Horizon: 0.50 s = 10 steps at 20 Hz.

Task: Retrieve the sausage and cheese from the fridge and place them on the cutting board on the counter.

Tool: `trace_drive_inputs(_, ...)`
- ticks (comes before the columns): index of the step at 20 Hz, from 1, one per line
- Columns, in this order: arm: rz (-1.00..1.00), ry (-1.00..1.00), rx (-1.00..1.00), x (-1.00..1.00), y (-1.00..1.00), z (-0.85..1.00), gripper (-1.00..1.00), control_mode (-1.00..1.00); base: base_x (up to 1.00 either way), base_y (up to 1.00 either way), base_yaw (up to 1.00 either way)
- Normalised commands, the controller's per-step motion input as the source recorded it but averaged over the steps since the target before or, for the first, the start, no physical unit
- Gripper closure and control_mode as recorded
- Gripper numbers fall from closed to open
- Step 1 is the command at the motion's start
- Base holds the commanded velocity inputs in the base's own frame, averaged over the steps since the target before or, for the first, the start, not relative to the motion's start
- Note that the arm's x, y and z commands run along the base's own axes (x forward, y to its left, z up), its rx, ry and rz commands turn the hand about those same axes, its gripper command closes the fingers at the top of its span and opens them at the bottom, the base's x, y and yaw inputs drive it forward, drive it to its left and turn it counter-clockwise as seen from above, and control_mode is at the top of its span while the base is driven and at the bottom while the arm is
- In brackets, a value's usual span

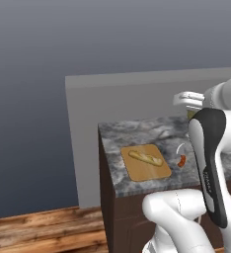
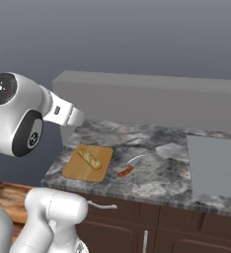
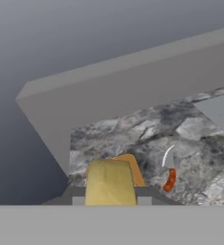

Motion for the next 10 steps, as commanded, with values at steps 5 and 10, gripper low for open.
trace_drive_inputs(5,0.00,0.02,0.00,0.05,0.00,-0.02,1.00,-1.00,0.00,0.00,0.00)
trace_drive_inputs(10,0.12,0.35,-0.03,0.54,0.00,-0.38,1.00,-1.00,0.00,0.00,0.00)
